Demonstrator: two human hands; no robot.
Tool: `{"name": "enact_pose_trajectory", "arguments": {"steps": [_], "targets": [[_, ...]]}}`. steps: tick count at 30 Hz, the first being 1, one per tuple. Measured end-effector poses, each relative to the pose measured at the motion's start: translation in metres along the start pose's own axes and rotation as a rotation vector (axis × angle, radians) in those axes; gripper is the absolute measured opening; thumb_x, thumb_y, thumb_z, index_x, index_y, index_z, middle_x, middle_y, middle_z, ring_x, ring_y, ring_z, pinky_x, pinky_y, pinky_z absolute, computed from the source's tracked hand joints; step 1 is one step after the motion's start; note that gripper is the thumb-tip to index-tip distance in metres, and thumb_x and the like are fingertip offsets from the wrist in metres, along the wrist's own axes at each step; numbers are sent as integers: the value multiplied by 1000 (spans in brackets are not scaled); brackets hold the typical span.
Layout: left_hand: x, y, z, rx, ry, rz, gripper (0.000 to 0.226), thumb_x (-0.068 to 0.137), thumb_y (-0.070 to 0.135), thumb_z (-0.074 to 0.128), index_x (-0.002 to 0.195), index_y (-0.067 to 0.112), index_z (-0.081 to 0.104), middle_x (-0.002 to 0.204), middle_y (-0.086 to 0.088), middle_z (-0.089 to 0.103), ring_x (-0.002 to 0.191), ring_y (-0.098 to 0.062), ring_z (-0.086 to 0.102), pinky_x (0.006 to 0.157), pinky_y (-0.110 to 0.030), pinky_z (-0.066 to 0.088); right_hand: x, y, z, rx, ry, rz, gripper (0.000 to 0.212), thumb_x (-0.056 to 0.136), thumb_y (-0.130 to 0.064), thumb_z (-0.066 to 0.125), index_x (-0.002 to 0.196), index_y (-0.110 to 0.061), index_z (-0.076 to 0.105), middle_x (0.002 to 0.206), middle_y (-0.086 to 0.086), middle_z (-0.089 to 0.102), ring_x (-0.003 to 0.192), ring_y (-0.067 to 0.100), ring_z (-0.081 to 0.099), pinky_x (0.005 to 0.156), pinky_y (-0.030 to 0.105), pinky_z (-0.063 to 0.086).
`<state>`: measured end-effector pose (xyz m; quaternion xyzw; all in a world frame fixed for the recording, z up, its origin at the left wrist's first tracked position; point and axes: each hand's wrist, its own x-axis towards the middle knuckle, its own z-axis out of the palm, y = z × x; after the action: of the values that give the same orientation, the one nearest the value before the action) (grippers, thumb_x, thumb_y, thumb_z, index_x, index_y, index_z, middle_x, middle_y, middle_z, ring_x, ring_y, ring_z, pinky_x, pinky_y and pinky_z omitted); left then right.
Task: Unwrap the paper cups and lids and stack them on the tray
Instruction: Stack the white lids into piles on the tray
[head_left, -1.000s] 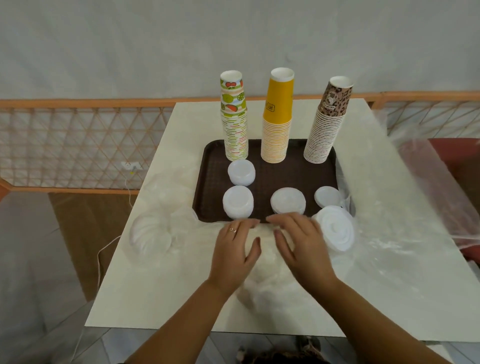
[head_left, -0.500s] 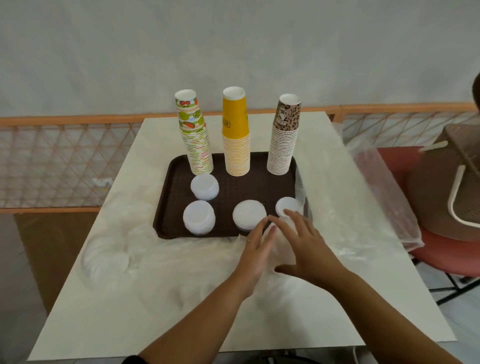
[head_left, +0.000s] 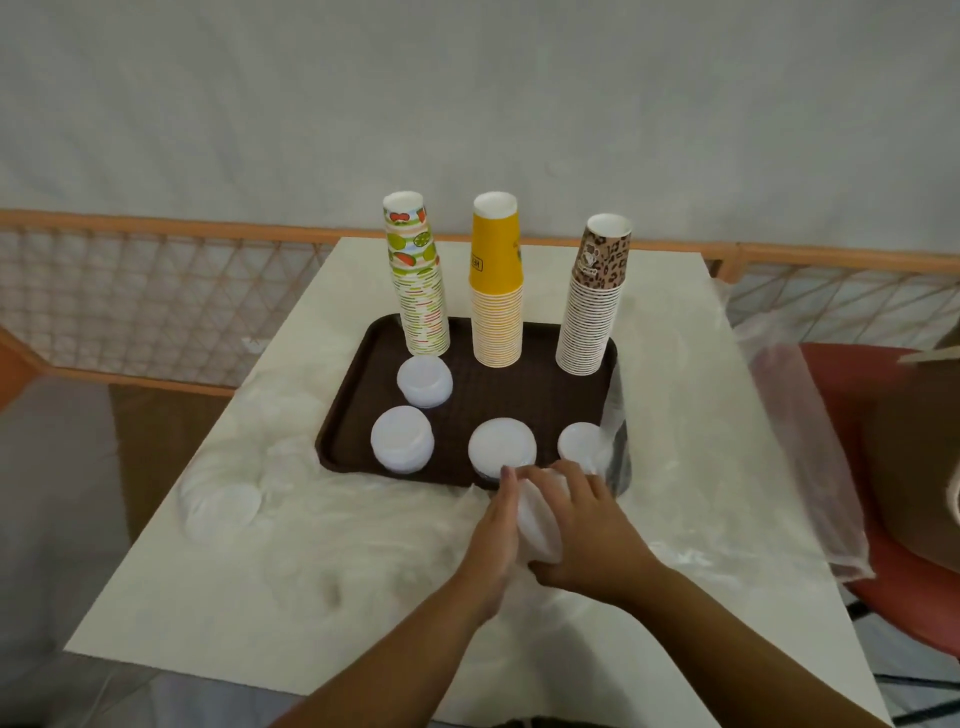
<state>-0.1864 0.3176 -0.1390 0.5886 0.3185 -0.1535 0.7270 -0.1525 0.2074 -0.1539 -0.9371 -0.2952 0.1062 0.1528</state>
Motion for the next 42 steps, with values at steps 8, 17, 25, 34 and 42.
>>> {"name": "enact_pose_trajectory", "arguments": {"steps": [8,17,25,34,42], "targets": [[2,-3,-5,26,115,166,65,90,62,14,138,29,44,139,5,48,118,-9,45,95,-26,34,3,8,-22,157,-56,-30,95,70,-55,71,143,-42,12,150,-7,15,135,19,24,109,36,33],[-2,38,-8,77,191,501,62,81,73,23,133,41,37,141,10,44,131,-7,39,103,-25,29,17,26,-63,682,-30,-56,88,68,-37,81,130,-53,20,131,-28,30,118,1,34,96,25,44],[5,67,-4,-189,-193,267,50,98,54,22,145,37,28,145,7,42,124,-15,45,99,-37,43,45,18,-84,1416,-89,170,65,68,-23,74,120,-46,40,120,-6,48,107,18,50,77,29,52],[33,104,-36,520,-87,614,90,71,25,81,136,53,25,143,11,33,129,-15,40,101,-42,46,85,4,-76,1764,-271,249,58,81,-32,59,136,-20,44,125,12,61,113,26,61,82,35,56],[69,107,-48,543,-18,580,78,71,23,81,122,49,27,122,14,38,113,-10,42,83,-23,48,119,3,-58,1684,-263,380,63,80,-44,59,137,-21,42,129,10,56,119,25,55,98,39,49]]}}
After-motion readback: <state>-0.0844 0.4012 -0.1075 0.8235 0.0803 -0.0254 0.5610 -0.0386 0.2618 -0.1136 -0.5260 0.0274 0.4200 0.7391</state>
